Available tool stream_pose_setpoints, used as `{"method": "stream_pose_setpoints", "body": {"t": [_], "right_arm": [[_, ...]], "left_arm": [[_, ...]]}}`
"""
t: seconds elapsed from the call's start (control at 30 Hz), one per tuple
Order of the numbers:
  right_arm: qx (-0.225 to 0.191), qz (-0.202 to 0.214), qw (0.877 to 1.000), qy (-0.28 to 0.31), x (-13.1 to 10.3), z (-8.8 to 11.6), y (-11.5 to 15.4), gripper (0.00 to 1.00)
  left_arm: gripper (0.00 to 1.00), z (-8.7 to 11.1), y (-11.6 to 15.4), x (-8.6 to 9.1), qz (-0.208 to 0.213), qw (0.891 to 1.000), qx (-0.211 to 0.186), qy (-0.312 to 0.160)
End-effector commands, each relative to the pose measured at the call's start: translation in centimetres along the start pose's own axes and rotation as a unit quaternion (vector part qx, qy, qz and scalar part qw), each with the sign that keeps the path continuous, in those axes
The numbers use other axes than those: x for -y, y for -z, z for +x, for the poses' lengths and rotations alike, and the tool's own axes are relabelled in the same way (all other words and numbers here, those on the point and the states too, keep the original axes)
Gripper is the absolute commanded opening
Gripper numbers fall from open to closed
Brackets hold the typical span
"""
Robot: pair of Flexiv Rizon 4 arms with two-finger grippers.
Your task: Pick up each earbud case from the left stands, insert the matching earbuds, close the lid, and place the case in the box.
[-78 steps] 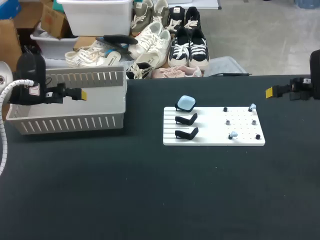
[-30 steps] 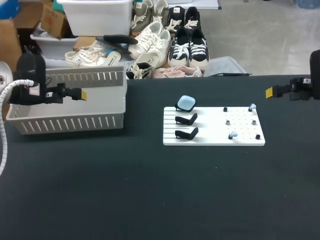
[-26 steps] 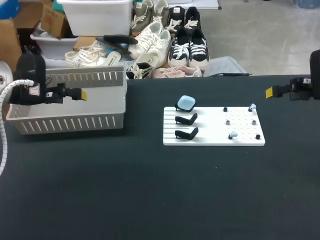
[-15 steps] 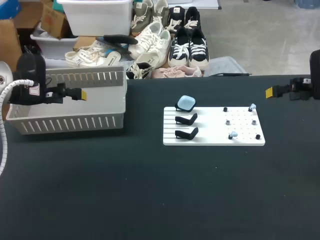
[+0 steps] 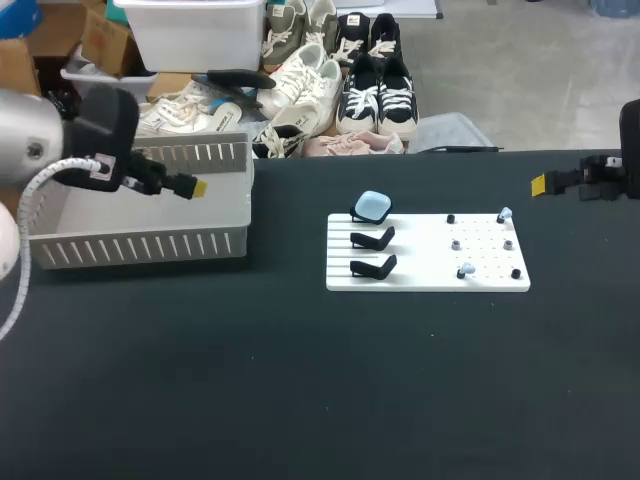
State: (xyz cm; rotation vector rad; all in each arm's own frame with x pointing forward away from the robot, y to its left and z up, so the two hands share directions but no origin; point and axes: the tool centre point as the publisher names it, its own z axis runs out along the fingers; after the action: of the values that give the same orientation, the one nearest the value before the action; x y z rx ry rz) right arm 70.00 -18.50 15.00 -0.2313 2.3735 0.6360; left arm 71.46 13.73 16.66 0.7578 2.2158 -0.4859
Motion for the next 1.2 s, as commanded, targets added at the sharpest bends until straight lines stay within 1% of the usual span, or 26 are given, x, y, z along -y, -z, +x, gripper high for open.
{"method": "stream_pose_setpoints", "body": {"t": [0.03, 0.07, 0.13, 0.2, 0.23, 0.27, 0.33, 0.4, 0.47, 0.6, 0.7, 0.83, 0.9, 0.97, 1.03, 1.1, 1.13, 1.2], "right_arm": [[0.0, 0.0, 1.0, 0.0, 0.0, 0.0, 0.0, 1.0], [0.0, 0.0, 1.0, 0.0, 0.0, 0.0, 0.0, 1.0], [0.0, 0.0, 1.0, 0.0, 0.0, 0.0, 0.0, 1.0], [0.0, 0.0, 1.0, 0.0, 0.0, 0.0, 0.0, 1.0], [0.0, 0.0, 1.0, 0.0, 0.0, 0.0, 0.0, 1.0], [0.0, 0.0, 1.0, 0.0, 0.0, 0.0, 0.0, 1.0], [0.0, 0.0, 1.0, 0.0, 0.0, 0.0, 0.0, 1.0], [0.0, 0.0, 1.0, 0.0, 0.0, 0.0, 0.0, 1.0], [0.0, 0.0, 1.0, 0.0, 0.0, 0.0, 0.0, 1.0], [0.0, 0.0, 1.0, 0.0, 0.0, 0.0, 0.0, 1.0], [0.0, 0.0, 1.0, 0.0, 0.0, 0.0, 0.0, 1.0], [0.0, 0.0, 1.0, 0.0, 0.0, 0.0, 0.0, 1.0], [0.0, 0.0, 1.0, 0.0, 0.0, 0.0, 0.0, 1.0], [0.0, 0.0, 1.0, 0.0, 0.0, 0.0, 0.0, 1.0], [0.0, 0.0, 1.0, 0.0, 0.0, 0.0, 0.0, 1.0], [0.0, 0.0, 1.0, 0.0, 0.0, 0.0, 0.0, 1.0], [0.0, 0.0, 1.0, 0.0, 0.0, 0.0, 0.0, 1.0], [0.0, 0.0, 1.0, 0.0, 0.0, 0.0, 0.0, 1.0]], "left_arm": [[1.0, -1.8, -2.2, 0.5, 0.08, 0.974, 0.025, -0.209], [1.0, -2.1, -2.5, 0.8, 0.091, 0.969, 0.03, -0.226], [1.0, -2.7, -3.2, 1.4, 0.112, 0.956, 0.032, -0.27], [1.0, -3.2, -3.8, 1.9, 0.134, 0.944, 0.038, -0.3], [1.0, -3.5, -4.0, 2.3, 0.144, 0.936, 0.042, -0.319], [1.0, -3.8, -4.2, 2.6, 0.147, 0.931, 0.042, -0.332], [1.0, -4.1, -4.7, 3.2, 0.161, 0.918, 0.053, -0.36], [1.0, -4.5, -5.2, 3.7, 0.177, 0.908, 0.067, -0.374], [1.0, -4.8, -5.9, 4.3, 0.185, 0.897, 0.071, -0.395], [1.0, -5.1, -7.4, 4.9, 0.216, 0.882, 0.07, -0.412], [1.0, -5.1, -8.5, 5.3, 0.237, 0.874, 0.07, -0.42], [1.0, -5.2, -10.2, 6.0, 0.26, 0.869, 0.073, -0.415], [1.0, -5.2, -11.1, 6.4, 0.263, 0.869, 0.073, -0.413], [1.0, -5.3, -11.8, 6.8, 0.271, 0.871, 0.073, -0.403], [1.0, -5.4, -12.6, 7.0, 0.271, 0.879, 0.067, -0.387], [1.0, -5.4, -13.1, 7.2, 0.27, 0.885, 0.065, -0.374], [1.0, -5.4, -13.3, 7.4, 0.271, 0.885, 0.065, -0.373], [1.0, -5.2, -13.6, 7.8, 0.263, 0.892, 0.062, -0.361]]}}
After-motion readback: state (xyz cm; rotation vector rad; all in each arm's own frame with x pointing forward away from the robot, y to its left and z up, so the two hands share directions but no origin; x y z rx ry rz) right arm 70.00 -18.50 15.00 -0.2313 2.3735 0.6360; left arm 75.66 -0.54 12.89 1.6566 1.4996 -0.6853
